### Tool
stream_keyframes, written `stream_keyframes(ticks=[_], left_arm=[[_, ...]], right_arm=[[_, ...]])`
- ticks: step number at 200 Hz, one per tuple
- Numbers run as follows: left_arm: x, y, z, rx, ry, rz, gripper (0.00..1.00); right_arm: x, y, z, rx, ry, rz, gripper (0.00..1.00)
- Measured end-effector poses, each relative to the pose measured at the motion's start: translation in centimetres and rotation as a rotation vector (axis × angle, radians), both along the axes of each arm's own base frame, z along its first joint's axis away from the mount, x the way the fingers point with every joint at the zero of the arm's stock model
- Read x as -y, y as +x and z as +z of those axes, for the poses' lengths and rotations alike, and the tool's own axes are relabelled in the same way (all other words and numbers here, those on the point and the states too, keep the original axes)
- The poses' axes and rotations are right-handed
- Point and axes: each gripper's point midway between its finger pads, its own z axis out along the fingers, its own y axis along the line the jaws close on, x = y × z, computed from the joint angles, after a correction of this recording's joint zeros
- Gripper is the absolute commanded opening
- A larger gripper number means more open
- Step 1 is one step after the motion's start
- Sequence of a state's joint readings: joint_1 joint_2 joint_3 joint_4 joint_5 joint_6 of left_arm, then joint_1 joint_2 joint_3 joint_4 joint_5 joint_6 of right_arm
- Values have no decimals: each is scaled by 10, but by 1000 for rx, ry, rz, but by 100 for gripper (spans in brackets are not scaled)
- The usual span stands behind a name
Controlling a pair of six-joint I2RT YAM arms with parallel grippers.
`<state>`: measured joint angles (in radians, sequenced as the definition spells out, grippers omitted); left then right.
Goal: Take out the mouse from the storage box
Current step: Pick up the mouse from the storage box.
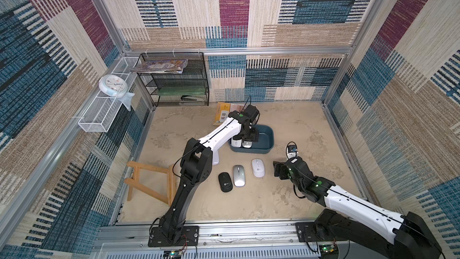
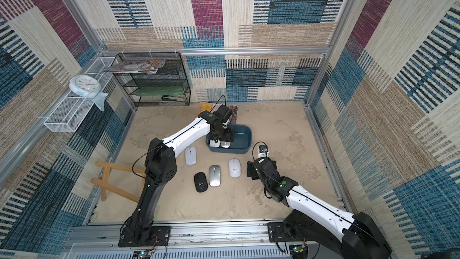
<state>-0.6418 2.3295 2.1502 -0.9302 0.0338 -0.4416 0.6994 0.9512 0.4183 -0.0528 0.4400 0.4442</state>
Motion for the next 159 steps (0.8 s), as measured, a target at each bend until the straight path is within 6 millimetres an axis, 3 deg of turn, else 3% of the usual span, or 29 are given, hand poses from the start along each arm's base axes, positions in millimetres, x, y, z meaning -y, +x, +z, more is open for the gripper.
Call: stream_keyframes(ticks=[71,159], left_arm=[[7,15,-24,-11,38,4,81],[9,19,-52,-34,71,5,81]], right_arm=[[0,0,2,12,10,0,91],[-1,1,3,15,14,5,91]])
